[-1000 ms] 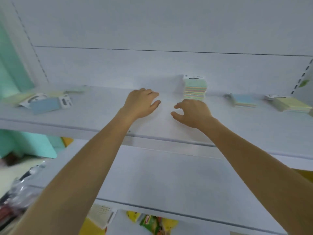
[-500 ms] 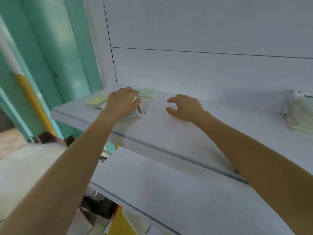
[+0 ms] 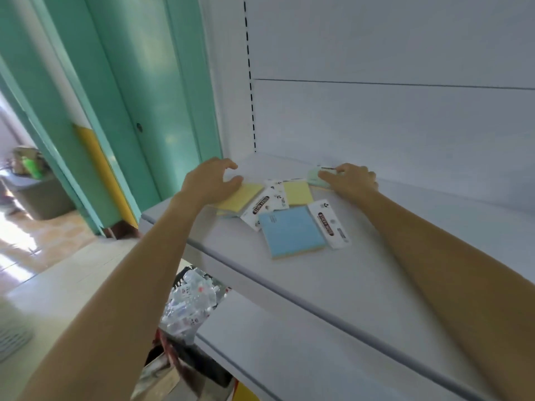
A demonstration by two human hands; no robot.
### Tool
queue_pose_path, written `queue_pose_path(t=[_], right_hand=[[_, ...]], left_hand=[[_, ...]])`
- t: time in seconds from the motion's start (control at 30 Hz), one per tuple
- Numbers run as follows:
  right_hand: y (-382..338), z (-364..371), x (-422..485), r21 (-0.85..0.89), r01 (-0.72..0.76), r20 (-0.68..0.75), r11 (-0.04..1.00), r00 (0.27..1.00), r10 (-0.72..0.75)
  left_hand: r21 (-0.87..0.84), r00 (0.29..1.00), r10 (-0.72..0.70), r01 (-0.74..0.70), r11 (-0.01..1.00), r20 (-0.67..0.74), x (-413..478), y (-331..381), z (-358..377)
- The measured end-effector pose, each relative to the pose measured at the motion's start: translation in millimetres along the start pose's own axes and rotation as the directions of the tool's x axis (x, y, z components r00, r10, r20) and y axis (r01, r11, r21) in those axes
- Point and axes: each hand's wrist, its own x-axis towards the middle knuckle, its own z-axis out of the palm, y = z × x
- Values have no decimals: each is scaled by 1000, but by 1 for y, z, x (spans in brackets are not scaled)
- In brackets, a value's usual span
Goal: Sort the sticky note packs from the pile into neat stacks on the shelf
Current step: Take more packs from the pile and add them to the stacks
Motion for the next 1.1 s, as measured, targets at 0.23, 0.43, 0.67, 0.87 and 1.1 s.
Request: queue_pose_path(t=[0.23, 0.43, 0.67, 0.87, 1.1], right_hand=[[3, 7, -2, -22, -13, -84, 1000, 996, 11], [-2, 3, -13, 65, 85, -100, 994, 992, -78], [-1, -7, -23, 216, 68, -237, 974, 971, -15], [2, -15, -25, 417, -64, -213, 907, 963, 166], [9, -33, -33, 367, -89, -218, 926, 960, 178]], left_hand=[[-52, 979, 143, -136, 989, 149, 35, 2, 17], [-91, 985, 121, -110, 990, 120, 60, 26, 28], [-687, 996, -78, 28, 726, -42, 72, 29, 40], [-832, 996, -47, 90, 547, 77, 59, 24, 36], [-832, 997, 44, -82, 548, -69, 48, 32, 31]])
